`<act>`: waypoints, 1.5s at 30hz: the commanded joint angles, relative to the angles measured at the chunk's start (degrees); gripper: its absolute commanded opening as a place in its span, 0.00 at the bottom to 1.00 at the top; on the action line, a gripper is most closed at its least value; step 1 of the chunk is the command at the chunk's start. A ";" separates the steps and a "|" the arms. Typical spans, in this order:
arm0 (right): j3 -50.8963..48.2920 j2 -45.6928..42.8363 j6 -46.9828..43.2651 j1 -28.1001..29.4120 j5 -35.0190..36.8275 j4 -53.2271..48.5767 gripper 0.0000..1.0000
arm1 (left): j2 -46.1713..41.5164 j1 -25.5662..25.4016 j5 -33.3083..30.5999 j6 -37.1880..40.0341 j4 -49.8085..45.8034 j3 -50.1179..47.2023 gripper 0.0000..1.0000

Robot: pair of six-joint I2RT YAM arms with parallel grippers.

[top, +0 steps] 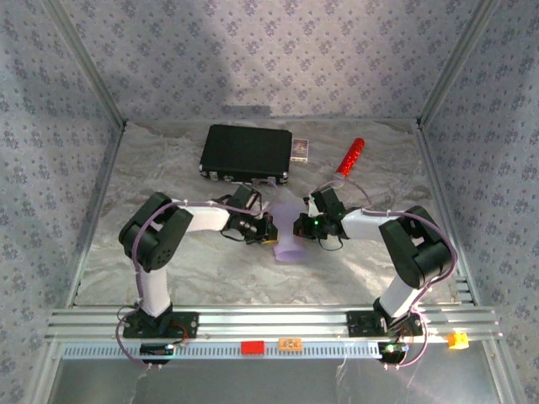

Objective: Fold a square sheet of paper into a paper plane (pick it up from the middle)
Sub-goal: First fold the square sheet of paper in half at the center of the table.

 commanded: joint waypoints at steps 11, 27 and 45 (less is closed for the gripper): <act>-3.64 1.52 0.74 0.32 5.99 -10.21 0.00 | -8.93 -0.42 -0.68 -3.71 -2.73 -1.67 0.03; -3.63 1.78 0.92 0.32 6.09 -10.03 0.00 | -1.68 -3.20 2.59 -6.97 6.19 -7.64 0.04; -3.47 1.23 1.17 0.36 6.67 -10.69 0.00 | -11.30 -3.44 -0.65 -9.30 7.46 -10.32 0.03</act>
